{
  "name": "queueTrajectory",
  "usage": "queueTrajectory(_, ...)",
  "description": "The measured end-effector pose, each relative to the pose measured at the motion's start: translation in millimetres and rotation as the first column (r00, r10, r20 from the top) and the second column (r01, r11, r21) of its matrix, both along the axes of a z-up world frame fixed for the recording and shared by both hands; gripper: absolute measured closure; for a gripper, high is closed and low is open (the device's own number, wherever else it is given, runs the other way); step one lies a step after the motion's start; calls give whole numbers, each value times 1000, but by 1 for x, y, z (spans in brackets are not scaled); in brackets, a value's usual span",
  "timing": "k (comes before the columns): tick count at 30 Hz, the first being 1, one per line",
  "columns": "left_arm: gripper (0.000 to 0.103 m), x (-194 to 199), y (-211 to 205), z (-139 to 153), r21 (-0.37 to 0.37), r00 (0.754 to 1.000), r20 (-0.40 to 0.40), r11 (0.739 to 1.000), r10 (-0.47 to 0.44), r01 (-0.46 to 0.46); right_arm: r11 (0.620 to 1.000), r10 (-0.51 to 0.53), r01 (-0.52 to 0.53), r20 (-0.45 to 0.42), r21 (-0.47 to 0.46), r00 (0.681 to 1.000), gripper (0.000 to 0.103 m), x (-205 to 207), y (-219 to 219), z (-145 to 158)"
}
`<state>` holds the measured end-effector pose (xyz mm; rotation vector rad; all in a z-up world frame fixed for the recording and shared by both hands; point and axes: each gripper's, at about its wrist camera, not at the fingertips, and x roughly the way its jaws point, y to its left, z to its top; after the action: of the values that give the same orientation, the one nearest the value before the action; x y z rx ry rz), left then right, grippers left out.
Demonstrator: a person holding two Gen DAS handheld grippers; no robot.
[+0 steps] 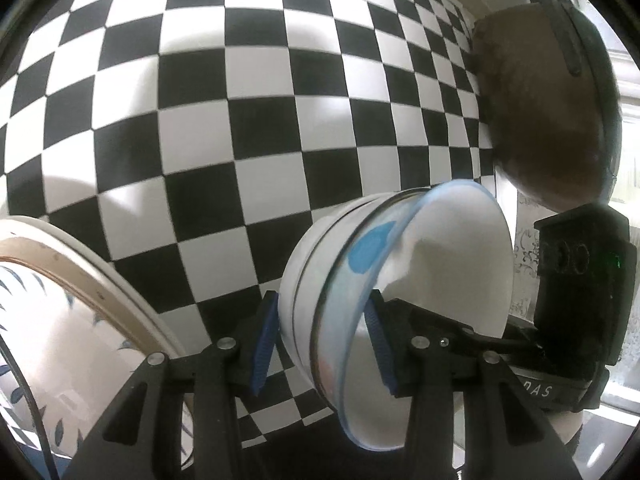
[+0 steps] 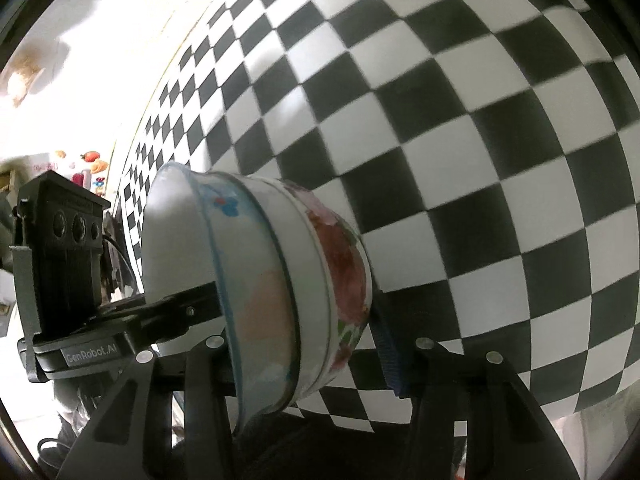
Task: Organize plates and bowls
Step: 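Lift the bowl stack with both grippers and lower it onto the leaf-pattern plate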
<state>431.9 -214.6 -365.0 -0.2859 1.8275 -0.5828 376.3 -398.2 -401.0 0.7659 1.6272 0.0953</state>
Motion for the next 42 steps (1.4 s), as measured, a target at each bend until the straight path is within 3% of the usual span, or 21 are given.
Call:
queueTrajectory(10,63,6,24,20,-14,996,64,998,62,-61,995,84,-80,77,-55,993,54,31,40,28)
queueTrajectory(14,63,7,30,17,-10,994,62,996,85,-85,994,94,-90,76,-56,993,54,33,41,26)
queueTrajectory(23,63,3,64,51,-18,984,119,991,130,-129,985,161,-151,134,-88,978,54,45,74,50)
queueTrajectory(32,64,-10,127,81,12,966,164,978,202,-207,969,248,-242,184,-55,951,54,55,139,73)
queueTrajectory(42,63,-19,183,70,58,942,173,951,289,-303,938,344,-347,190,-19,920,54,56,210,65)
